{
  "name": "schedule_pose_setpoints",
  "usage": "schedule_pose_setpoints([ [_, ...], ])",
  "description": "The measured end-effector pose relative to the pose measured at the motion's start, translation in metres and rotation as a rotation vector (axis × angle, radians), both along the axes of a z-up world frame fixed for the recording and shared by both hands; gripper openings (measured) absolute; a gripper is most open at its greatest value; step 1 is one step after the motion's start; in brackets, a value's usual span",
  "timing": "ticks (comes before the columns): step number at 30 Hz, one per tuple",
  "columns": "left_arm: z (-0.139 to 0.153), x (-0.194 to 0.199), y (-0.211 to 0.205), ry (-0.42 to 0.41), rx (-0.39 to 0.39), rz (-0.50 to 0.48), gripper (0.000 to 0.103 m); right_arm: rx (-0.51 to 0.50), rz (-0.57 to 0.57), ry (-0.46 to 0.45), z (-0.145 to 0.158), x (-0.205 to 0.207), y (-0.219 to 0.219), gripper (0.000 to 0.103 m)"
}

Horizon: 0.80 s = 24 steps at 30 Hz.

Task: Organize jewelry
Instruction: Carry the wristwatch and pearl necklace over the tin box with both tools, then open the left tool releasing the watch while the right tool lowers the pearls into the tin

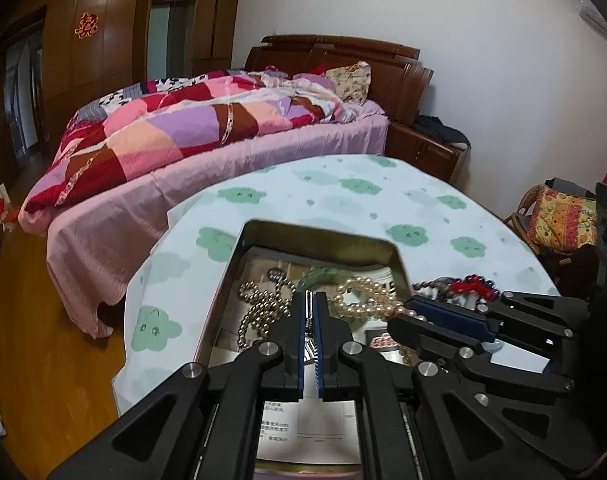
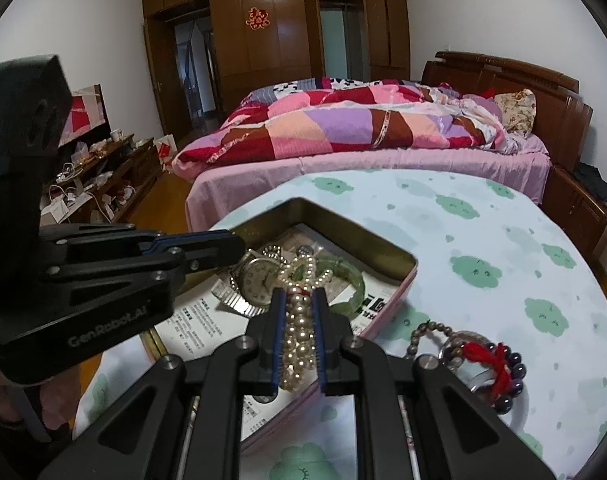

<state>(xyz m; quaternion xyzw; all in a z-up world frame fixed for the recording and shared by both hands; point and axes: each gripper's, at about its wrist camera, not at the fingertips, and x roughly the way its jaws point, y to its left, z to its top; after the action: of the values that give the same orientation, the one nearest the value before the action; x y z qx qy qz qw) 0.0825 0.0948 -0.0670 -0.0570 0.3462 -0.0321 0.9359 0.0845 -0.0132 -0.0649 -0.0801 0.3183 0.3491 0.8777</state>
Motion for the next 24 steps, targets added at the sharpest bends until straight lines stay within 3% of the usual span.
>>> schedule_pose_setpoints([
  [24,-0.030,0.012,0.011,0.073,0.031,0.035,0.003,-0.047,-0.016,0.029,-0.023,0.002,0.008,0.015],
])
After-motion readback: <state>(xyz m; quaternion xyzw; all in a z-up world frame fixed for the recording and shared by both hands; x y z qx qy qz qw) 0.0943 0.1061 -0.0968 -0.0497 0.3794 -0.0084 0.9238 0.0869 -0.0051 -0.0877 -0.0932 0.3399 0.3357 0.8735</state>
